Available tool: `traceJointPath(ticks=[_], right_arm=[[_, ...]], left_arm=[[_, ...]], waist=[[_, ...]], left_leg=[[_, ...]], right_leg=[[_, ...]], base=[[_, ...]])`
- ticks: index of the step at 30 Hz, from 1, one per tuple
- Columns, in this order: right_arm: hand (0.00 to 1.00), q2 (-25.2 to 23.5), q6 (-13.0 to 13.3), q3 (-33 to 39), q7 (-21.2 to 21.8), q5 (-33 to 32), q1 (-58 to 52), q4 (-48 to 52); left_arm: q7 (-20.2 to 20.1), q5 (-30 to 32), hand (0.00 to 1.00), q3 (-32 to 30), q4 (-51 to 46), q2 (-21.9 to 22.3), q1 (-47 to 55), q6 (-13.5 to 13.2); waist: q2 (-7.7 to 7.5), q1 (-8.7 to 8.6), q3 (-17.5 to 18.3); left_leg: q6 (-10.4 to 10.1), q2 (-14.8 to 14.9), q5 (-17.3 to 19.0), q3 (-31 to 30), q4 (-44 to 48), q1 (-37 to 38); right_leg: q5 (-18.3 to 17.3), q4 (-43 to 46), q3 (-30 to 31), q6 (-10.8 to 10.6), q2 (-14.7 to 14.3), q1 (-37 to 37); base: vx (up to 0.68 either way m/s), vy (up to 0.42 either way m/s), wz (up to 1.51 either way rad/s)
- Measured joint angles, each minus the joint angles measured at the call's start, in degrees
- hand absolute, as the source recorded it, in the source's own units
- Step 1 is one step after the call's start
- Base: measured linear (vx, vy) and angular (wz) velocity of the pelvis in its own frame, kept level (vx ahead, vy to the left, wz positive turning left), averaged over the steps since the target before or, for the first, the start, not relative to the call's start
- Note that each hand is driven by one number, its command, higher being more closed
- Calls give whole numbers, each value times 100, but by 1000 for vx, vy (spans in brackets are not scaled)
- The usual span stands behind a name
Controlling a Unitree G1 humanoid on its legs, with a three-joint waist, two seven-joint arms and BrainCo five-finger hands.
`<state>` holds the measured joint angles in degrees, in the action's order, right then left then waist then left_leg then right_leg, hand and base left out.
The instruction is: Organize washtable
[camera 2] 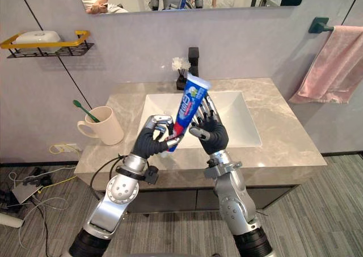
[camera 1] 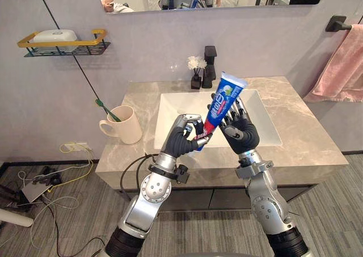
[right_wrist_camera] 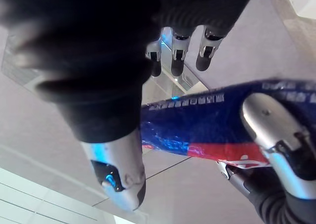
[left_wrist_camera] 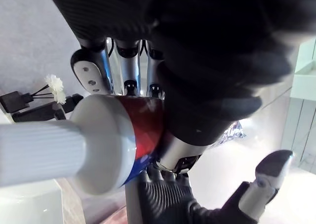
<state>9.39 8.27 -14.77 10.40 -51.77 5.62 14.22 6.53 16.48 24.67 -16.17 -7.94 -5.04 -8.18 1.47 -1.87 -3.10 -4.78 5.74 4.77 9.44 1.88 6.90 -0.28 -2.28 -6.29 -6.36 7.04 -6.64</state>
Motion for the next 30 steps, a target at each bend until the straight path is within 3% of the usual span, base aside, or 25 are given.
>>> traceJointPath(ticks=[6, 7, 19, 30], right_arm=[[0, 46, -22, -212, -5, -42, 159, -235], [100, 49, -22, -211, -5, -42, 166, -235], [100, 263, -144, -281, 56, -37, 333, -475], [100, 238, -244, -202, 79, -20, 415, -629]], left_arm=[[-5, 31, 100, 207, 112, -1, -104, 0], [-4, 31, 100, 218, 113, -1, -104, 0], [-9, 239, 100, 232, 325, -24, -104, -10], [-27, 454, 100, 216, 585, -29, -102, -226]], waist=[[-7, 15, -4], [-9, 26, -6], [-46, 65, -29], [-106, 110, -81]], left_leg=[[5, -1, -9, 0, -3, -5], [5, -1, -9, 0, -3, -6], [31, -33, -101, 2, -106, -25], [21, -43, -144, 9, -188, 0]], right_leg=[[7, -2, -3, 2, 0, 2], [7, -2, -3, 3, 0, 2], [150, -174, 1, 25, 11, 0], [154, -180, 12, 22, 10, 20]], base=[[0, 0, 0], [0, 0, 0], [-8, -3, 0], [-23, -11, 0]])
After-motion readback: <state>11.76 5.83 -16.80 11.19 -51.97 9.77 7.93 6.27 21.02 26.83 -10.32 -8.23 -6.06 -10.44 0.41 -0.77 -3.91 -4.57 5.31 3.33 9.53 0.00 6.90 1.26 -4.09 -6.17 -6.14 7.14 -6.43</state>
